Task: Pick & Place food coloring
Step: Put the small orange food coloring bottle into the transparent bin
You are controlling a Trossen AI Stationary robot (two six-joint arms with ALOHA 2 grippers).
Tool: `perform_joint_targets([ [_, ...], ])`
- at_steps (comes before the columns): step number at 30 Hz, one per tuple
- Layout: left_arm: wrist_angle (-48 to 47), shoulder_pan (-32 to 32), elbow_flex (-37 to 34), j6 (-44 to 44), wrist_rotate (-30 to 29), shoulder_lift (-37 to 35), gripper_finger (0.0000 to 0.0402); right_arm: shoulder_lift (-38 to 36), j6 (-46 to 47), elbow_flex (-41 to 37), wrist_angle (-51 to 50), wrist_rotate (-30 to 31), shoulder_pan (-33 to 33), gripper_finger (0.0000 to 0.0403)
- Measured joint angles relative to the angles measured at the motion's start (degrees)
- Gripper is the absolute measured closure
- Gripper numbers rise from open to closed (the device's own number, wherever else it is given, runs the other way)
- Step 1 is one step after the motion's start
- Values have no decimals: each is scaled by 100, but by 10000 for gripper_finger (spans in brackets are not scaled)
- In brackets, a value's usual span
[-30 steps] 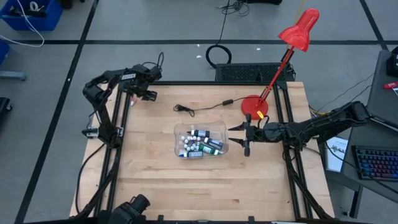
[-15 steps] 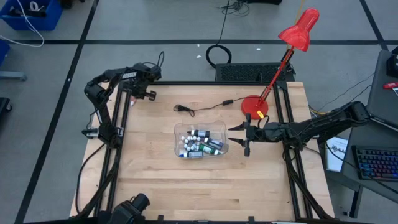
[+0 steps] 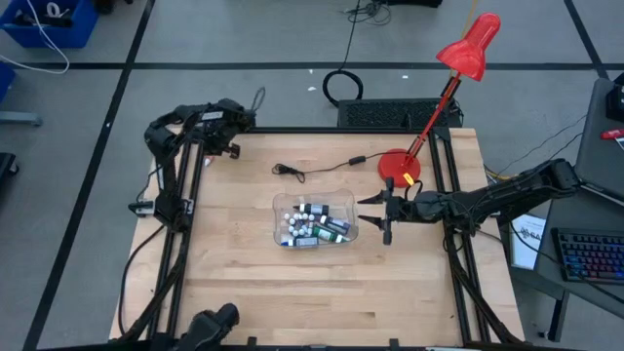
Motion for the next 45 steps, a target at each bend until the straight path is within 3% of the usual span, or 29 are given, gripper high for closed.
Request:
perform_joint_targets([
  [6, -1220, -100, 397, -685, -564, 1067, 400, 0, 4, 0, -58, -160, 0, 232],
  [13, -1298, 80, 554, -379, 12, 1074, 401, 0, 48, 0, -79, -167, 1, 232],
  [16, -928, 186, 660, 106, 504, 1074, 401, 0, 75, 0, -79, -167, 2, 232],
  [31, 78, 368, 833, 1354, 1295, 1022, 401, 0, 151, 0, -81, -322, 2, 232],
  [35, 380, 214, 835, 1924, 1195, 901, 401, 0, 127, 0, -81, -311, 2, 232],
  [38, 594, 110, 831, 1871, 959, 700, 395, 0, 93, 0, -82, -309, 2, 232],
  [45, 662, 9, 835, 2613, 909, 50, 343, 0, 48, 0, -87, -304, 2, 232],
])
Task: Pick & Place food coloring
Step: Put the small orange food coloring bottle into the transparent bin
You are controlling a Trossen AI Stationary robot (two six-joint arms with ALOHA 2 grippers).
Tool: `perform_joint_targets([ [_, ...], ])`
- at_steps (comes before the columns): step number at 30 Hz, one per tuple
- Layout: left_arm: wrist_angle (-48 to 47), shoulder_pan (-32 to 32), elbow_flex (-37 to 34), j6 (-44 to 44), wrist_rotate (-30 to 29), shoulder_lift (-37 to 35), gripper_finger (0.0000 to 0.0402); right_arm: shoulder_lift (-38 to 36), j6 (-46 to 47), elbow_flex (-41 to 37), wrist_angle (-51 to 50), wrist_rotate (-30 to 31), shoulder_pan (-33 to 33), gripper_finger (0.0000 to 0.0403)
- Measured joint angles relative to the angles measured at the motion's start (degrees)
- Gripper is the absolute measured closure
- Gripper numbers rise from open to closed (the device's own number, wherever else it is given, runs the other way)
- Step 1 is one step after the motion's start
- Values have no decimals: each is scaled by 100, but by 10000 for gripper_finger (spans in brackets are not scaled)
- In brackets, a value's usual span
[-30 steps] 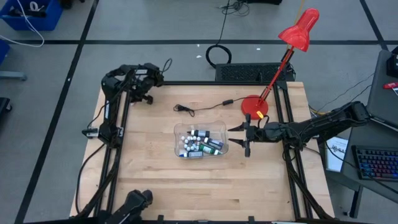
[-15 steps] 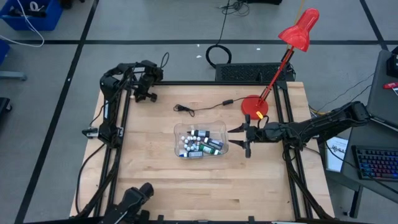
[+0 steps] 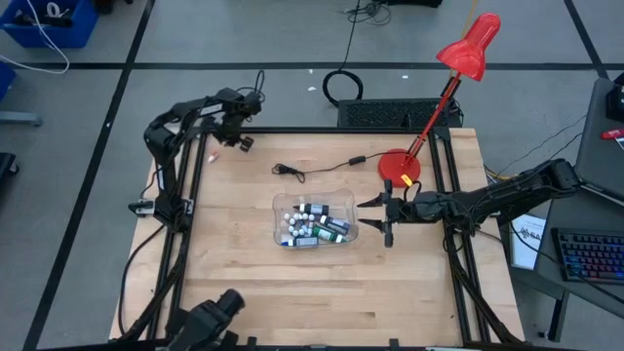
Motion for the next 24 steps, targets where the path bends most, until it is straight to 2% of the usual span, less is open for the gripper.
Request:
perform_joint_targets([
  [5, -219, -5, -147, 187, 394, -127, 270, 0, -44, 0, -71, 1, 0, 232],
  [7, -279, 45, -304, 297, 296, -122, 234, 0, -44, 0, -97, 3, 0, 232],
  [10, -213, 209, -546, 10, -105, -119, 182, 0, -44, 0, -131, 5, 0, 232],
  [13, -101, 362, -647, -89, 62, -103, 150, 0, -63, 0, -129, 5, 0, 232],
  [16, -66, 318, -622, -106, 88, -65, 144, 0, -63, 0, -125, 5, 0, 232],
  [21, -89, 347, -599, -109, 88, -57, 160, 0, -24, 0, -120, 3, 0, 232],
  [24, -155, 327, -624, -22, 397, -26, 171, 0, 20, 0, -109, -1, 0, 232],
])
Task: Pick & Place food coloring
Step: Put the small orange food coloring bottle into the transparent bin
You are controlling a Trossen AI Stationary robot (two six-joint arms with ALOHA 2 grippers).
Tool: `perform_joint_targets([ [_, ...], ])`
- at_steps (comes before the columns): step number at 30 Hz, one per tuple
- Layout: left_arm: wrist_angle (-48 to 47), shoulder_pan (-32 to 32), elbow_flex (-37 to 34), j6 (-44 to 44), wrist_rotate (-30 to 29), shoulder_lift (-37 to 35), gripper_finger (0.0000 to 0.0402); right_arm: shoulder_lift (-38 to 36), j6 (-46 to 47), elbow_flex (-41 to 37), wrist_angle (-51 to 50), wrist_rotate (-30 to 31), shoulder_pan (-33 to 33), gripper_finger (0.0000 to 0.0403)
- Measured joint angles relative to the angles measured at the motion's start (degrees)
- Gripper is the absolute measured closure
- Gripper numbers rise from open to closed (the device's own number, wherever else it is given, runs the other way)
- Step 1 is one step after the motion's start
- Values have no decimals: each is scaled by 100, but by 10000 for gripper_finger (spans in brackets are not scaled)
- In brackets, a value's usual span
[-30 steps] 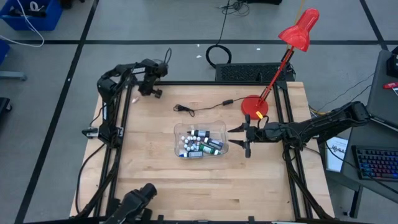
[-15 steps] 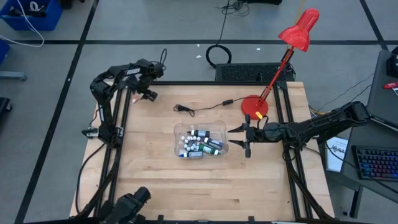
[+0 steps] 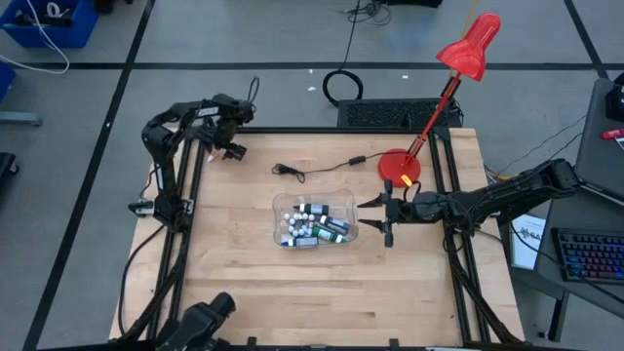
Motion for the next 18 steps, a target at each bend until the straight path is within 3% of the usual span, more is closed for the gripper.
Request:
perform_joint_targets([
  [9, -815, -75, 618, -670, -151, 968, 190, 0, 89, 0, 26, -7, 0, 232],
  [18, -842, -108, 804, -816, -154, 1164, 190, 0, 131, 0, -16, -11, 35, 232],
])
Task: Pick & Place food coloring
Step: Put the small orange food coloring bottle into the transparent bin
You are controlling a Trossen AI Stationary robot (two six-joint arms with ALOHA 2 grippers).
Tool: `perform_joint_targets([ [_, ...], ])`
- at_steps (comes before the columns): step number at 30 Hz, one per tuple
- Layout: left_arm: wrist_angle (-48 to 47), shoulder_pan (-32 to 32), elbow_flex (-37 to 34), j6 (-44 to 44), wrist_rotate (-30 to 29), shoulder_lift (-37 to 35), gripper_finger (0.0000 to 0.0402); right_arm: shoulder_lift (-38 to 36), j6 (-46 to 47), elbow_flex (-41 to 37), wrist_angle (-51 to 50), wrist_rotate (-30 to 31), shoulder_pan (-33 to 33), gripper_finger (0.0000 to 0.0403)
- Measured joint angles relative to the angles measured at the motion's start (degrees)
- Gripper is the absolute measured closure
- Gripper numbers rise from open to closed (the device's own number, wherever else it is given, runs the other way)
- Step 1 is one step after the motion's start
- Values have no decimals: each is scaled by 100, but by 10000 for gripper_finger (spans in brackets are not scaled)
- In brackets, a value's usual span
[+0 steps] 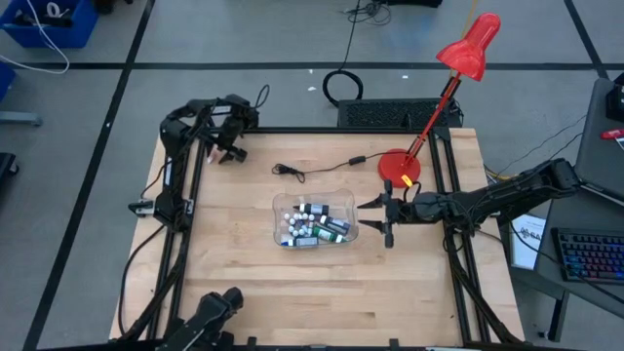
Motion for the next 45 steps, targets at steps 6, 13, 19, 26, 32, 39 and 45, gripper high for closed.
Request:
perform_joint_targets([
  [6, -61, 104, 25, -590, 114, 2, 190, 0, 15, 0, -2, 0, 2, 232],
  [13, -38, 216, 106, -536, 146, 2, 190, 0, 66, 0, -2, -2, 2, 232],
  [19, 409, 223, 118, -157, 538, -193, 190, 0, 66, 0, -6, -4, 2, 232],
  [26, 457, 222, 121, -23, 685, -201, 190, 0, 65, 0, -46, -4, 2, 232],
  [32, 566, 126, 126, 321, 978, -200, 190, 0, 47, 0, -43, -2, 2, 232],
  [39, 882, 11, 92, 465, 970, -650, 190, 0, -44, 0, -2, -2, 2, 232],
  [45, 989, 187, 91, 144, 699, -1264, 190, -1, -19, 0, 0, -2, 2, 232],
])
